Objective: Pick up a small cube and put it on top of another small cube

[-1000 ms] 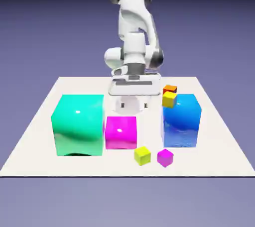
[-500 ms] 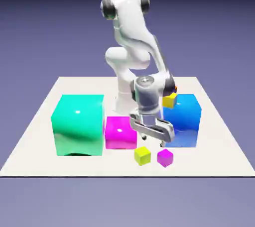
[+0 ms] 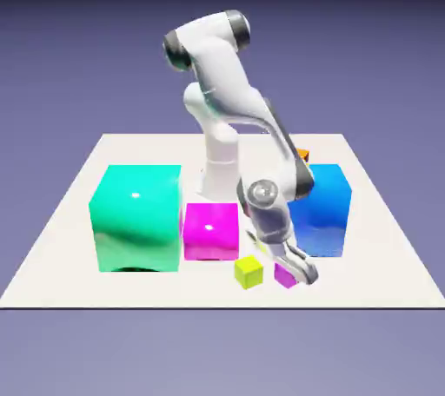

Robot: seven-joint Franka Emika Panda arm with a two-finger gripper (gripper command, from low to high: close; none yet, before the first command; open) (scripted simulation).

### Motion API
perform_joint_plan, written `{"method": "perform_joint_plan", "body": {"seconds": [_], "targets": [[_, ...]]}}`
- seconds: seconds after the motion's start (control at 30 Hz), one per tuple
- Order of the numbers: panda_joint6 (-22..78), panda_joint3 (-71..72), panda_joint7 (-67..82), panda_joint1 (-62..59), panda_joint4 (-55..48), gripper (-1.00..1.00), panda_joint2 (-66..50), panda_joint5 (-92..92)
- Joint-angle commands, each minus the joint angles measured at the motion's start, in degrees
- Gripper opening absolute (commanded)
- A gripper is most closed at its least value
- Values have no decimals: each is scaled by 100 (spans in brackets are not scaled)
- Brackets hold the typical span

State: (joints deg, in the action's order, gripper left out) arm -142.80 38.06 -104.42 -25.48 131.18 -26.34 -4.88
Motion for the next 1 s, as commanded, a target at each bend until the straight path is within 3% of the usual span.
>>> {"method": "perform_joint_plan", "body": {"seconds": [0.0, 0.67, 0.87, 0.9, 0.97], "targets": [[237, -6, 154, 34, -8, -100, 208, -50], [5140, -1630, 4505, 2700, -370, -100, 4308, -723], [4140, -1507, 4562, 2777, 612, -100, 4291, -843], [4140, -1507, 4562, 2778, 612, 100, 4291, -843], [4351, -1533, 4550, 2761, 405, 100, 4295, -818]]}}
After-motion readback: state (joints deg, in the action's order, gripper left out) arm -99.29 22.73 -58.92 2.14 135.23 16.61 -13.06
